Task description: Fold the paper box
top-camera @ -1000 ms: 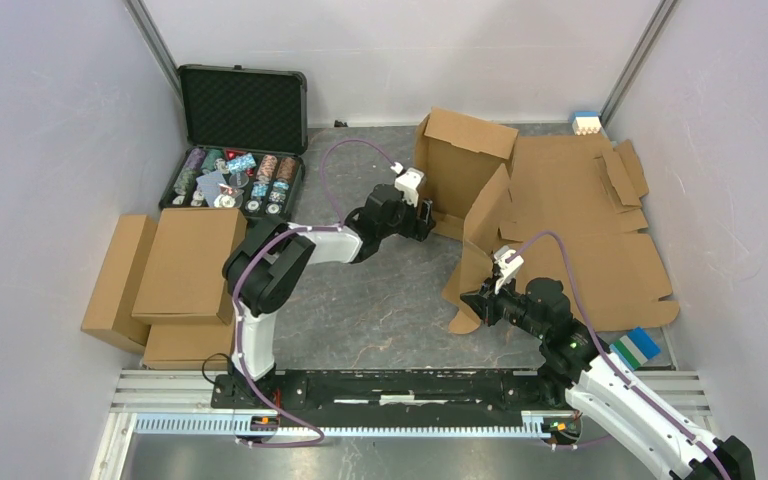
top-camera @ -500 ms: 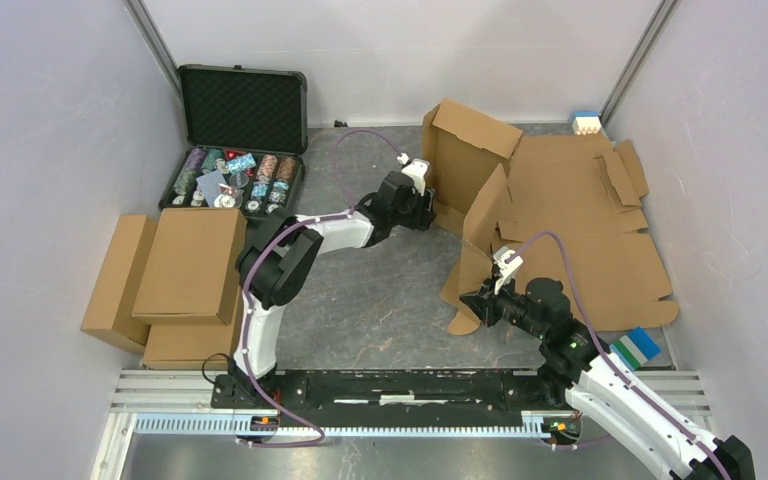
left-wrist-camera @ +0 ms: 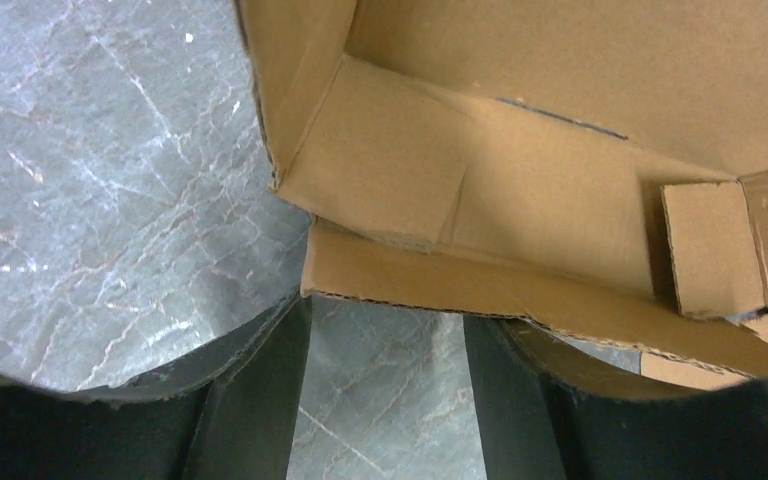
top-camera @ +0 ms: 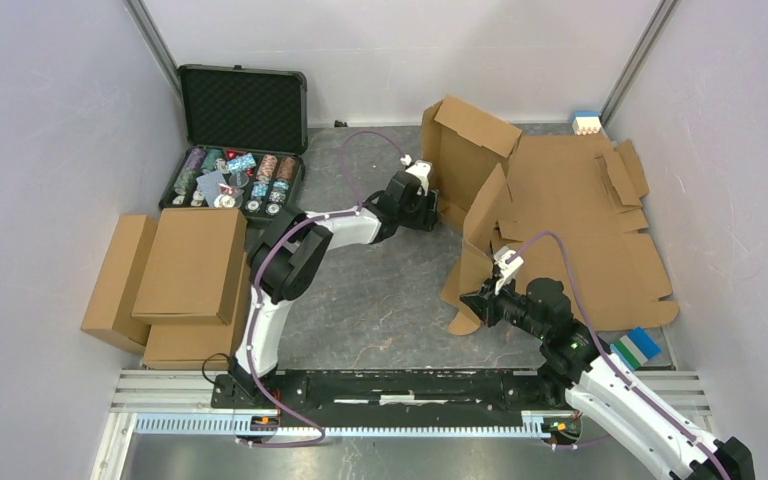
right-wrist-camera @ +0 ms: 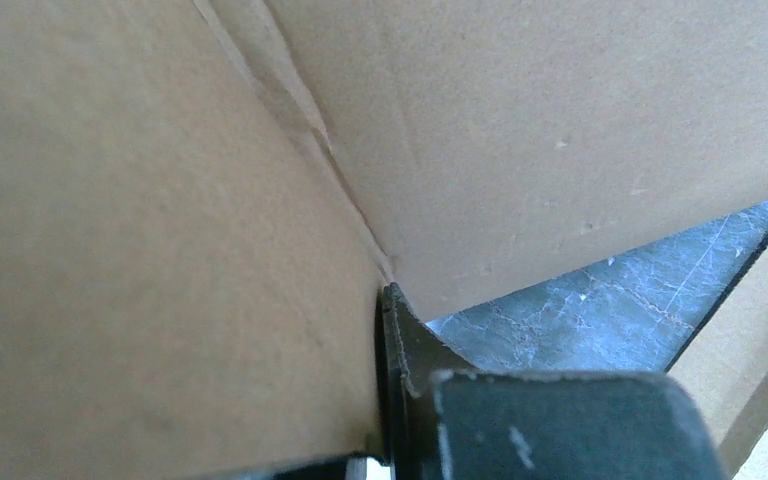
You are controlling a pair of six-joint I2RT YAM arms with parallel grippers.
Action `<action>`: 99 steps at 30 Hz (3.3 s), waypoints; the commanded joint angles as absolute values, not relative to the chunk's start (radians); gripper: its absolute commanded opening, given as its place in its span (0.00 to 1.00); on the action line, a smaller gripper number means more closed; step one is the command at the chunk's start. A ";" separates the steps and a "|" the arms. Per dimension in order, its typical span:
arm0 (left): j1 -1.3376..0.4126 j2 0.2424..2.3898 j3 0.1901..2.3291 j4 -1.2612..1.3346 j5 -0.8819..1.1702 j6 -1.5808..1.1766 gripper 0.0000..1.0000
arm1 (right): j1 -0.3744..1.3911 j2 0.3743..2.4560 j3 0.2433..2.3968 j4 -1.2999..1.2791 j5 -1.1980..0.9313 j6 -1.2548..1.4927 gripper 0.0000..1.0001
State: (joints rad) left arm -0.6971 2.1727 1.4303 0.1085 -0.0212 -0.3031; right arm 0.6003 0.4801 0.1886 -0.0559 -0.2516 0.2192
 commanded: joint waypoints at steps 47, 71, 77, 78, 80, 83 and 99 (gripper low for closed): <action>-0.729 2.568 2.170 -0.202 0.097 -0.546 0.27 | 0.603 0.454 0.183 -0.030 -0.145 0.262 0.00; -0.560 0.853 0.669 -0.182 -0.128 -0.526 0.75 | 0.683 0.850 0.735 0.263 -0.683 0.487 0.00; -0.560 0.734 0.736 -0.349 -0.117 -0.517 0.79 | 0.453 0.833 0.358 0.610 -0.690 1.002 0.02; -0.561 0.730 0.734 -0.358 -0.115 -0.522 0.83 | 0.446 0.835 0.257 0.734 -0.677 1.107 0.14; -0.560 0.726 0.714 -0.360 -0.116 -0.533 0.93 | 0.445 0.820 0.129 0.850 -0.666 1.182 0.40; -0.560 0.714 0.631 -0.318 -0.169 -0.620 1.00 | 0.434 0.652 0.175 0.329 -0.469 0.889 0.84; -0.546 0.916 0.525 -0.148 -0.143 -0.765 1.00 | 0.434 0.911 0.728 -0.241 0.002 0.167 0.96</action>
